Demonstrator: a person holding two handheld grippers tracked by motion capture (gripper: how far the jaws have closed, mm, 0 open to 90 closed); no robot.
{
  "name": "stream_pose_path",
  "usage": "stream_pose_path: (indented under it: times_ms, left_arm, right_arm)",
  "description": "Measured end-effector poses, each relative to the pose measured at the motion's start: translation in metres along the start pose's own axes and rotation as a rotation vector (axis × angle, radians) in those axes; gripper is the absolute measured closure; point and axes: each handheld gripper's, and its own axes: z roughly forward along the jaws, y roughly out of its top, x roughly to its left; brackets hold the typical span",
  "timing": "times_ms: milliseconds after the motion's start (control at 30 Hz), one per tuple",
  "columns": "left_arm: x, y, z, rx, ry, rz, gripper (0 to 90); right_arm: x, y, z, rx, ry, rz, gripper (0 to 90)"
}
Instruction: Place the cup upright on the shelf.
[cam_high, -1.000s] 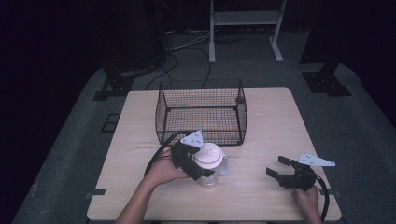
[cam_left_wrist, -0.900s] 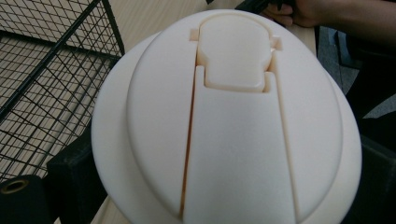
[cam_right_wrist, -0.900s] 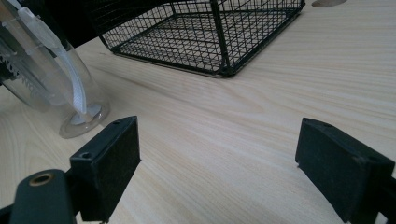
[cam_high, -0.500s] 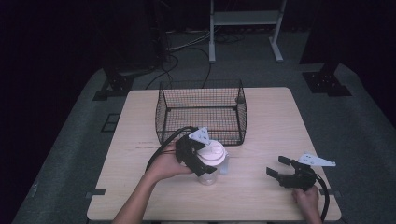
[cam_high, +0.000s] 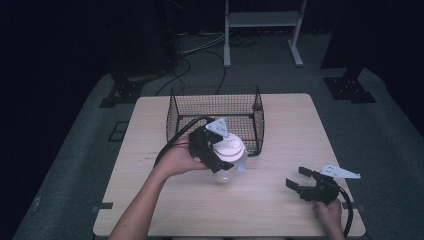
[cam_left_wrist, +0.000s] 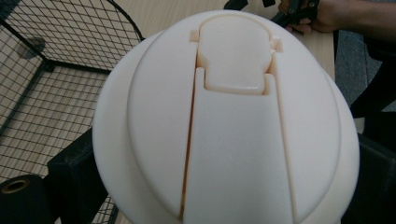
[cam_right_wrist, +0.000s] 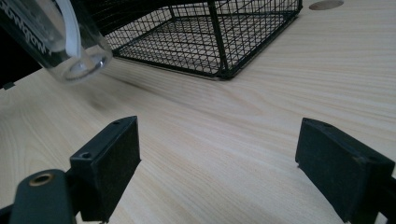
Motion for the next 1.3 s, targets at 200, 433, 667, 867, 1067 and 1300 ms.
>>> stream_pose_path:
  times_ms: [200, 433, 667, 867, 1067, 1300]
  left_arm:
    - [0.005, 0.019, -0.012, 0.017, 0.021, 0.024, 5.3]
    - [0.016, 0.04, -0.029, 0.01, 0.036, 0.033, 5.2]
    - [0.034, 0.053, -0.04, -0.016, 0.012, -0.002, 5.2]
    - [0.048, 0.066, -0.048, -0.013, 0.032, -0.016, 5.2]
    - [0.065, 0.081, -0.05, -0.005, 0.029, -0.029, 5.3]
    - [0.082, 0.089, -0.036, 0.025, 0.052, -0.051, 5.3]
  right_arm:
    - [0.001, 0.0, 0.0, 0.007, 0.001, 0.002, 12.9]
    - [0.001, 0.0, 0.0, 0.009, 0.003, 0.001, 12.9]
    - [0.001, 0.0, 0.001, 0.01, 0.002, -0.001, 12.9]
    - [0.001, 0.0, 0.002, 0.015, 0.003, -0.006, 12.9]
    - [0.001, 0.0, 0.001, 0.01, 0.005, 0.0, 12.9]
    - [0.002, 0.0, 0.001, 0.012, 0.011, -0.008, 12.9]
